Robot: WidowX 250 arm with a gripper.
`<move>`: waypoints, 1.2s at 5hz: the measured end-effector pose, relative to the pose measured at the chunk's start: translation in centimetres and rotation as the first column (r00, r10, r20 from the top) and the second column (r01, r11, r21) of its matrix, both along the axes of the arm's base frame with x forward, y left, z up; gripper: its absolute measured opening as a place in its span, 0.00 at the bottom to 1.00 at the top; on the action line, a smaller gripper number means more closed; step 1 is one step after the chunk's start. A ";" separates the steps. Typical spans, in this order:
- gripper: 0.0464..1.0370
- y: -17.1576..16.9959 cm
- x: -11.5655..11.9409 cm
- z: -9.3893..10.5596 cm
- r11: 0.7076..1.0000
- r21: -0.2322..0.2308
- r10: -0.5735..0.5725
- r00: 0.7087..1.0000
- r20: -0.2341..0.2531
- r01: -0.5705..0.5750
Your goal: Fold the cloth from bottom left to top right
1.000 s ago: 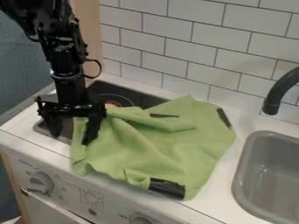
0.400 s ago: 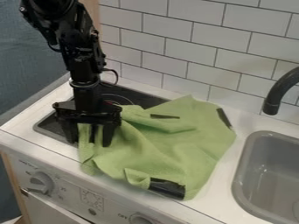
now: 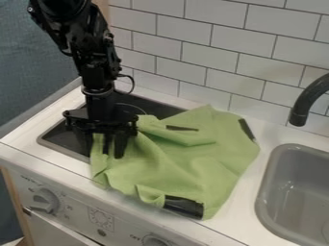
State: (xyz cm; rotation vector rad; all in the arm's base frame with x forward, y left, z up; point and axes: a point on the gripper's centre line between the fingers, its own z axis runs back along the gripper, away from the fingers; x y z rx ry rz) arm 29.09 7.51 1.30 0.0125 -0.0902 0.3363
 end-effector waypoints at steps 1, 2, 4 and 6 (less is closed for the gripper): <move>0.41 0.0 -0.4 -0.1 1.000 0.003 -0.003 1.000 -0.002 0.003; 0.24 0.6 -1.3 -0.1 1.000 -0.003 0.018 1.000 0.002 -0.018; 0.05 4.3 -3.8 0.0 0.987 -0.042 0.154 0.988 -0.030 -0.155; 0.04 3.8 -4.0 0.8 0.988 -0.078 0.133 0.990 -0.045 -0.137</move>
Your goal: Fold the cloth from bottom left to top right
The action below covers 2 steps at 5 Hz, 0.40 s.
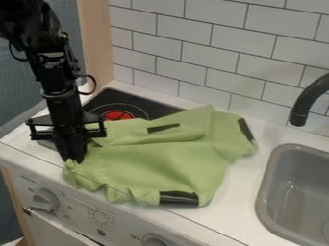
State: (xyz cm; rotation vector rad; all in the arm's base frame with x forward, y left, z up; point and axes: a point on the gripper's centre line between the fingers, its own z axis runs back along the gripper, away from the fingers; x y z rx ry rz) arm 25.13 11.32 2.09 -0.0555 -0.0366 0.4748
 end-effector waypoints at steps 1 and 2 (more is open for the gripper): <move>0.04 -0.3 0.6 1.8 1.000 -0.017 0.006 1.000 0.028 -0.006; 0.04 -1.3 2.0 4.0 0.999 -0.038 0.008 0.998 0.064 -0.005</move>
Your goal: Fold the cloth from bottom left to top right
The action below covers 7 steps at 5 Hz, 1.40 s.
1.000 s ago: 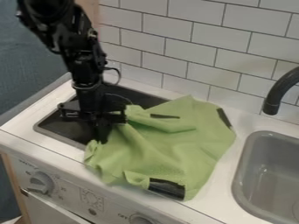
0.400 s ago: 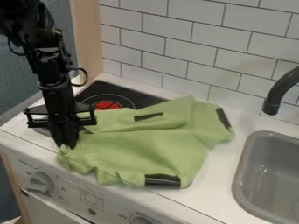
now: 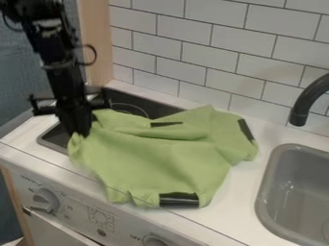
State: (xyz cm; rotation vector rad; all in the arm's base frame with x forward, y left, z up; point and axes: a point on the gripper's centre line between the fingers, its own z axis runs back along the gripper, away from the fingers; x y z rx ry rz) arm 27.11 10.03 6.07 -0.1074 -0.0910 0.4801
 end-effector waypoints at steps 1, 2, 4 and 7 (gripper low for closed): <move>0.04 -2.0 1.5 2.2 1.000 -0.006 -0.022 0.999 0.030 0.022; 0.04 -3.2 2.5 3.9 1.000 -0.022 0.012 0.999 0.044 -0.011; 0.04 -8.5 6.4 3.9 1.000 0.008 0.004 1.000 0.027 -0.004; 0.05 -15.2 11.1 -1.3 0.992 0.086 -0.085 0.995 -0.060 0.090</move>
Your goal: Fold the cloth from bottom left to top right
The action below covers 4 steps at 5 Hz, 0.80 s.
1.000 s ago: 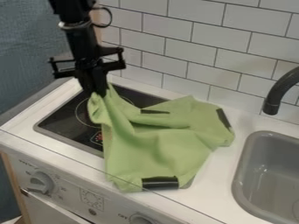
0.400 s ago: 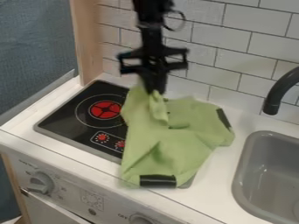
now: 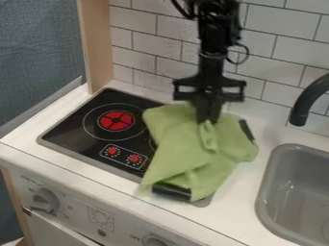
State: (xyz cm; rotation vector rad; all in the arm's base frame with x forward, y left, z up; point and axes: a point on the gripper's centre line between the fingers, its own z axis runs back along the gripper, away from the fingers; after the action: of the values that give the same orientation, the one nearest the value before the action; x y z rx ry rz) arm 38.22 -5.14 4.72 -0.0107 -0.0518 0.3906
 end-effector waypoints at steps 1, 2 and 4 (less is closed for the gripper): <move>0.12 -0.1 0.4 -1.5 1.000 0.018 -0.001 0.999 -0.038 0.002; 0.35 -0.2 0.3 -1.5 1.000 0.013 -0.011 0.999 -0.043 0.011; 0.91 -0.3 -0.4 -2.0 1.000 -0.001 -0.027 0.997 -0.067 0.027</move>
State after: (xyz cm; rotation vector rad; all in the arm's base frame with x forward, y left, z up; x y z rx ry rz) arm 37.85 -5.48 2.68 0.0018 0.0140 0.3635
